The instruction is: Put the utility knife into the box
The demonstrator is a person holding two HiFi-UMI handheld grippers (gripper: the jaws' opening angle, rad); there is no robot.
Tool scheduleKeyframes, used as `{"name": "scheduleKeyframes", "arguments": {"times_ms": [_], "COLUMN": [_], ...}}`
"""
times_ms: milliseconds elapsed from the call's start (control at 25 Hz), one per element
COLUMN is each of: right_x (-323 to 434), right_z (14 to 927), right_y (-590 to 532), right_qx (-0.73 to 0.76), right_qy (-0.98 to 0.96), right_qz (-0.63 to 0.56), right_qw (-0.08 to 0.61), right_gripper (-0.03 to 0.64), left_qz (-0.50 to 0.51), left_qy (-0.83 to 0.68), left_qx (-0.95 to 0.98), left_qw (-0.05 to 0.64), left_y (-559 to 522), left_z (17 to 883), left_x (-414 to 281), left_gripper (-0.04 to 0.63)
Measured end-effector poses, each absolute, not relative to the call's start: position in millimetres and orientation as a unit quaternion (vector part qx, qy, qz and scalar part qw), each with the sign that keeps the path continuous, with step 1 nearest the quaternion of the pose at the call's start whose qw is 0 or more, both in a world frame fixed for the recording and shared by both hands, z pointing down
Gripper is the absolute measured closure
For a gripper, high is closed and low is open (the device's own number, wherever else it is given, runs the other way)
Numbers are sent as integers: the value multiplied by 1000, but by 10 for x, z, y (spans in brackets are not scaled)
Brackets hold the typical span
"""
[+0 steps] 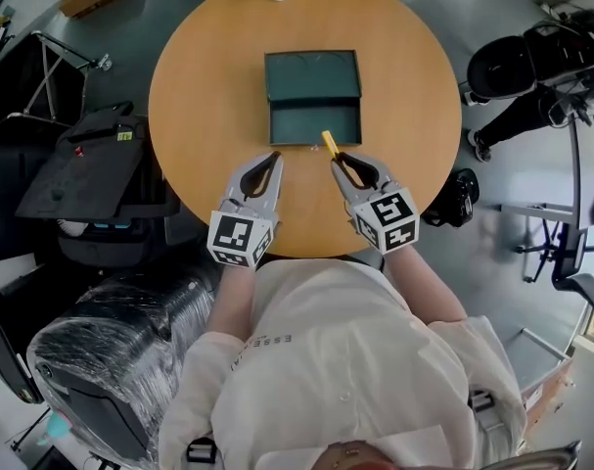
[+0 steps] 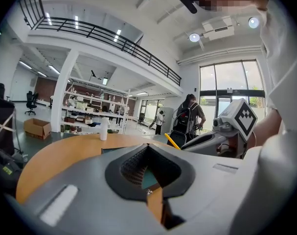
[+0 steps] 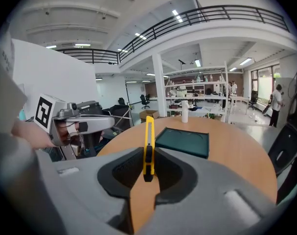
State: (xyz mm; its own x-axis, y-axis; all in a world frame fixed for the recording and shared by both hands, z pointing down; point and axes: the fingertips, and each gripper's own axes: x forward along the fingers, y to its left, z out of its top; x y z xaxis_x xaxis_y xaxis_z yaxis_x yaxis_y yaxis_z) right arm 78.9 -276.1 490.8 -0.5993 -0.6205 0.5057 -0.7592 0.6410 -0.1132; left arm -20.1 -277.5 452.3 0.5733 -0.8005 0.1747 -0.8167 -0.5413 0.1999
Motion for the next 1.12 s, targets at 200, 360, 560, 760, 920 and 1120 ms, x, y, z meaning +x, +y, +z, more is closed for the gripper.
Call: {"name": "scheduleKeyframes", "arguments": {"times_ms": [200,360,560,760,920,1120], "right_x": [629,557,583,542,492,532], "right_z": [5079,5399,5864,6309,6570,6780], "right_y": [-3130,-3443,-3679,-3705,-3764,-3794], "right_qx": [383,375,362,313,289,280], "right_qy": [-875,-867,-849,-837,-825,-806], "right_qz": [175,166,178,202,221,232], "right_qw": [240,283,340,401,432,467], "right_gripper": [558,558,558,558,558,558], "left_qz": [44,51,55,62,66,74], "left_qy": [-446,-447,-442,-443,-457,-456], "left_qx": [883,880,880,876,867,865], "left_qw": [138,150,162,181,188,195], "left_y": [-3031,-3249,-3427,-3480,-3574,-3587], "left_z": [4634,4748,4859,4984,5068,5147], "left_x": [-214,-284,-290,-335,-448,-477], "left_gripper": [580,580,580,580,580,580]}}
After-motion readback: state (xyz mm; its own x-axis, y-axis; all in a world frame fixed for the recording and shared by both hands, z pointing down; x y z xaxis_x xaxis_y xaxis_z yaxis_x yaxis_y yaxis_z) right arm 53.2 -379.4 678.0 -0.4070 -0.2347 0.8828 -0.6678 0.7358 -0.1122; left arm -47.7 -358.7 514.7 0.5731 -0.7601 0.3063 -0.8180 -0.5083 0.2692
